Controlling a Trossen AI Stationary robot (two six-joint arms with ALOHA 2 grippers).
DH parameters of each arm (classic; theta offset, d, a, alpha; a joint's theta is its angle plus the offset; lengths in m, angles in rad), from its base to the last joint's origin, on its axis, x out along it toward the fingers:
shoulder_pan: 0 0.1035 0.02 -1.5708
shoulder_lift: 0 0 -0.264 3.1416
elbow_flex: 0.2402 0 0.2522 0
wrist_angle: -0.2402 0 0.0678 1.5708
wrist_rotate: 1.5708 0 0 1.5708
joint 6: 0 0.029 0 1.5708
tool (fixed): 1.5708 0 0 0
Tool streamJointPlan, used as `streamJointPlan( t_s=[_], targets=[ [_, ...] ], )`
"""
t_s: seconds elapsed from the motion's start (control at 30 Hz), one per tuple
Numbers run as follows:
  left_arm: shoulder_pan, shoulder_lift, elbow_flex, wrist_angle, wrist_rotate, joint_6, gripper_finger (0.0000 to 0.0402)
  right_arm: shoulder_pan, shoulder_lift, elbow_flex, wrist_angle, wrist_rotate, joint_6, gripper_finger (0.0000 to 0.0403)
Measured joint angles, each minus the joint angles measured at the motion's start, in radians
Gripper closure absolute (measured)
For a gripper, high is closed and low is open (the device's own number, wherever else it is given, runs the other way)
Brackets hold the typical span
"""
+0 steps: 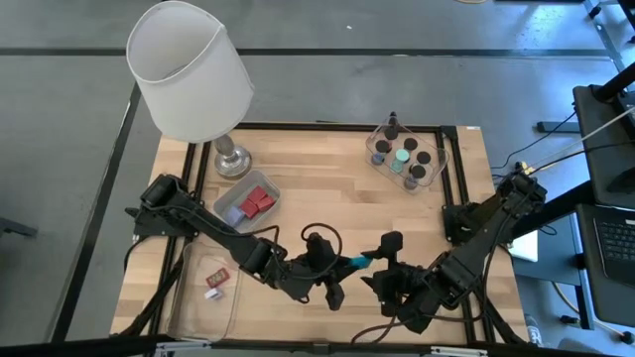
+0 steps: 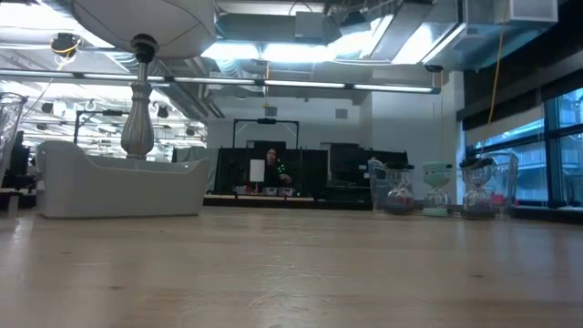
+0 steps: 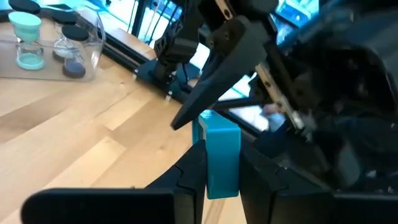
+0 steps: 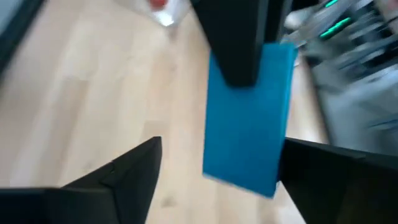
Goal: Pick & Place Office items
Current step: Put the blue digital timer into the bottom transparent bin
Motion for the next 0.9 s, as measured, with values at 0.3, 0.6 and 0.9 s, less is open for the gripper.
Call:
streamJointPlan(
  t_s=[0.3, 0.6, 0.9],
  targets=[
    [0.056, -0.032, 0.001, -0.271, 0.053, -0.139, 0.0338, 0.004, -0.105, 0.000, -0.201, -0.158, 0.252, 0.0095],
    [0.090, -0.193, 0.001, -0.740, 0.359, -0.452, 0.0338, 0.003, -0.180, 0.000, -0.394, -0.142, 0.457, 0.0122],
    [-0.129, -0.257, 0.001, -1.190, 0.625, -0.995, 0.0331, 0.001, -0.175, 0.000, -0.420, -0.086, 0.436, 0.0136]
  ],
)
